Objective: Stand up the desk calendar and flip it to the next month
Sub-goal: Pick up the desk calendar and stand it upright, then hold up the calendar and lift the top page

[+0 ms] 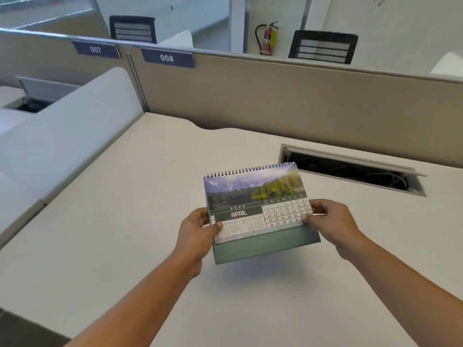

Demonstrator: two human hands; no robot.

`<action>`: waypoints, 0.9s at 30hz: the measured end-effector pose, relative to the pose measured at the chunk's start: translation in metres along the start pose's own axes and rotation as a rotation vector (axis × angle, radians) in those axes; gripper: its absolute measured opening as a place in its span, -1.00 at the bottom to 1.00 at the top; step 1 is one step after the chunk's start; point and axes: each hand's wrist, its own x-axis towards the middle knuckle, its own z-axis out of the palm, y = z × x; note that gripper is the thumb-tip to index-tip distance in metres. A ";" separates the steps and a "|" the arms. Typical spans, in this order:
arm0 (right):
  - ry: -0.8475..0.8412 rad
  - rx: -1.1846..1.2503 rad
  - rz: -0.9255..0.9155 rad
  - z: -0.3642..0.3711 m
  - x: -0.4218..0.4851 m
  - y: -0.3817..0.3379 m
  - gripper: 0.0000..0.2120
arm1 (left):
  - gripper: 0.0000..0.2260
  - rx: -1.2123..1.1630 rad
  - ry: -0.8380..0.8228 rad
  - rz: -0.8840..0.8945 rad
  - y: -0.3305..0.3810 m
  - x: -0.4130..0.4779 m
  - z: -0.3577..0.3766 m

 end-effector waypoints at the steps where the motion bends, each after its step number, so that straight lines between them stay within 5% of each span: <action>1: 0.020 0.005 -0.009 0.001 -0.002 -0.007 -0.77 | -0.80 0.011 0.000 0.016 0.003 -0.002 -0.002; 14: -0.070 0.031 0.072 0.035 -0.024 -0.055 -0.90 | -0.84 -0.015 -0.064 0.084 0.020 0.007 -0.042; 27: 0.086 0.180 0.061 0.074 0.038 -0.076 -0.83 | -0.77 0.012 -0.238 0.122 0.054 0.096 -0.038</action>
